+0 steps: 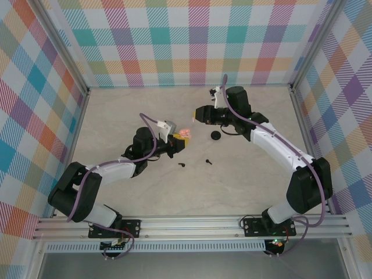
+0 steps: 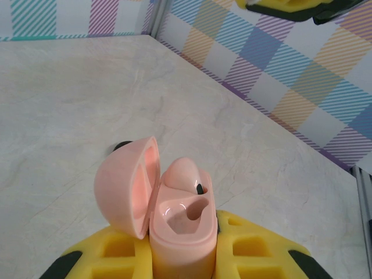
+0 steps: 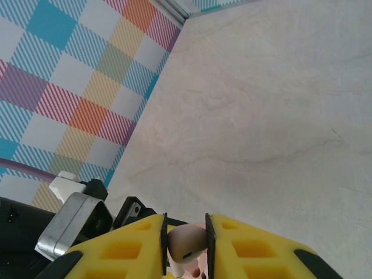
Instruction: Insert wireless bluetooth earbuds into charging case
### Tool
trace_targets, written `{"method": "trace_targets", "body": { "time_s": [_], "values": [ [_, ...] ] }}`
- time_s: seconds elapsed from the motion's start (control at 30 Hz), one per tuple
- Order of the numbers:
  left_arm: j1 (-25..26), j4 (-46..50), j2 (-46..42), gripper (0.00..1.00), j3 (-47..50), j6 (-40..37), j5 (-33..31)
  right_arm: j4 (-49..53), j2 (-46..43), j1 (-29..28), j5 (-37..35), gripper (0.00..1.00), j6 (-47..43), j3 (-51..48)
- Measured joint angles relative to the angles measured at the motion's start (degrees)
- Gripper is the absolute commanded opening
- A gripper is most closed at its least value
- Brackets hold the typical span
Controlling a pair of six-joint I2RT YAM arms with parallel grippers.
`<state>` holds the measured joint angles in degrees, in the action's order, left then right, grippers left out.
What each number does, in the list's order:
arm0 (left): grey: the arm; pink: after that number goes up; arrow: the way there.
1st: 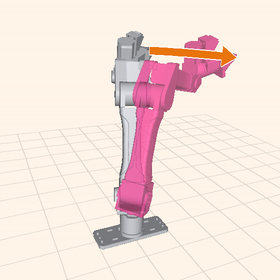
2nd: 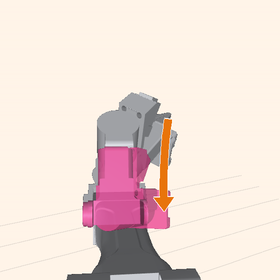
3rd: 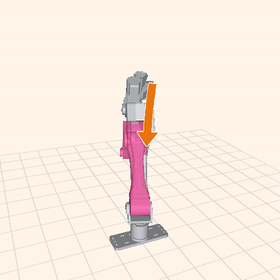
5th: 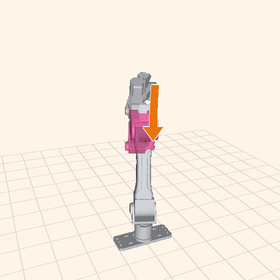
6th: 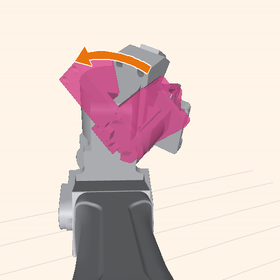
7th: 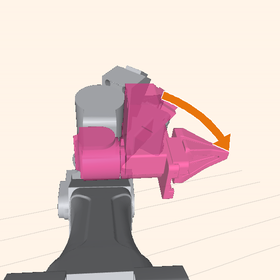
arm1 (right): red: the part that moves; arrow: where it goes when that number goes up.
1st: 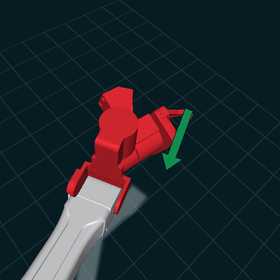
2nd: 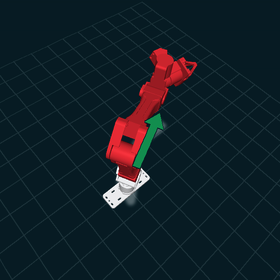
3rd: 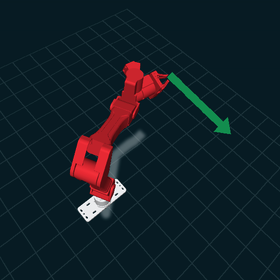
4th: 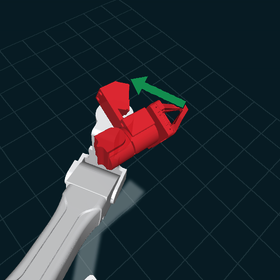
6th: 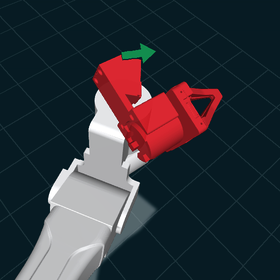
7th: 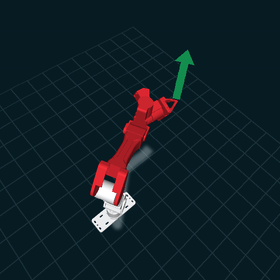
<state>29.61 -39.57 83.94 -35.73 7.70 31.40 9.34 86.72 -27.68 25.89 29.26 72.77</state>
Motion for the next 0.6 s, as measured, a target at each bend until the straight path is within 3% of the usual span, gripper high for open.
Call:
{"method": "trace_targets", "body": {
  "time_s": [0.6],
  "values": [
    [0.0, -1.1, 0.0, 0.09, -3.6, 2.4, 5.2, -0.2, -1.9, -3.4, -3.3, 0.26, -5.9, -0.7]
  ]
}}
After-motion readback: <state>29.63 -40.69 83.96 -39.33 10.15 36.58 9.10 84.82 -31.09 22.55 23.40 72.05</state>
